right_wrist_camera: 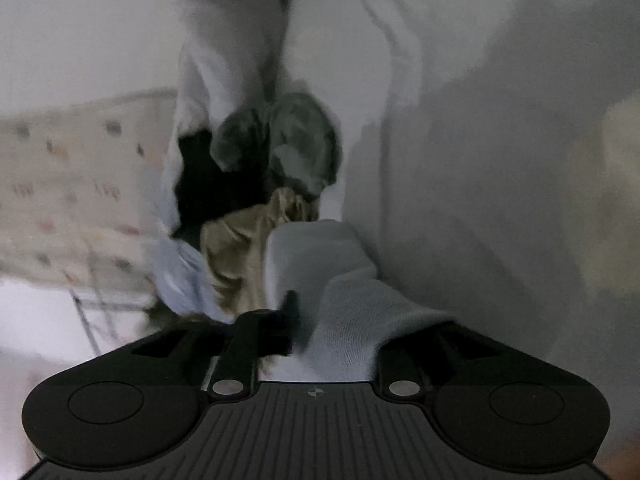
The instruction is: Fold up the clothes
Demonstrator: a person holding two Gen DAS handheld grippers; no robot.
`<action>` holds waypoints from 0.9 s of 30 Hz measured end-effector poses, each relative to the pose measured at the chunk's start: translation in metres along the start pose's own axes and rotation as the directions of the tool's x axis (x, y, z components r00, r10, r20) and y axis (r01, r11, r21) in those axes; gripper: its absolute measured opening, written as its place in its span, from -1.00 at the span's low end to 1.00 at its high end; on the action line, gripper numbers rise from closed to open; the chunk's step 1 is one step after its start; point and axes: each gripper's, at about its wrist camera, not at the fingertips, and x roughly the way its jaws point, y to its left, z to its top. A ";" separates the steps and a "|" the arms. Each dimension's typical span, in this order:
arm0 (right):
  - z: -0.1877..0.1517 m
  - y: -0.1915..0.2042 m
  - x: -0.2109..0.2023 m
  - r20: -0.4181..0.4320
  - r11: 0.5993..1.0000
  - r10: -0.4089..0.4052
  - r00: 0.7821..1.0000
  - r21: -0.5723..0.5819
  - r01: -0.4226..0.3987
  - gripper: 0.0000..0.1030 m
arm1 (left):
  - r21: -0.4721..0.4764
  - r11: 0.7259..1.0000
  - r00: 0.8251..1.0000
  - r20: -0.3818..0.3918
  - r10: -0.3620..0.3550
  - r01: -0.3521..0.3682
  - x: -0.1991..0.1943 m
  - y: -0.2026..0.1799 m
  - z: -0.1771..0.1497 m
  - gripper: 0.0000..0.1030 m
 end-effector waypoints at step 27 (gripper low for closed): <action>-0.146 -0.034 -0.048 0.148 0.948 -0.115 0.982 -0.278 0.153 1.00 | 0.064 0.998 1.000 -0.031 -0.003 0.005 -0.030 -0.010 -0.049 1.00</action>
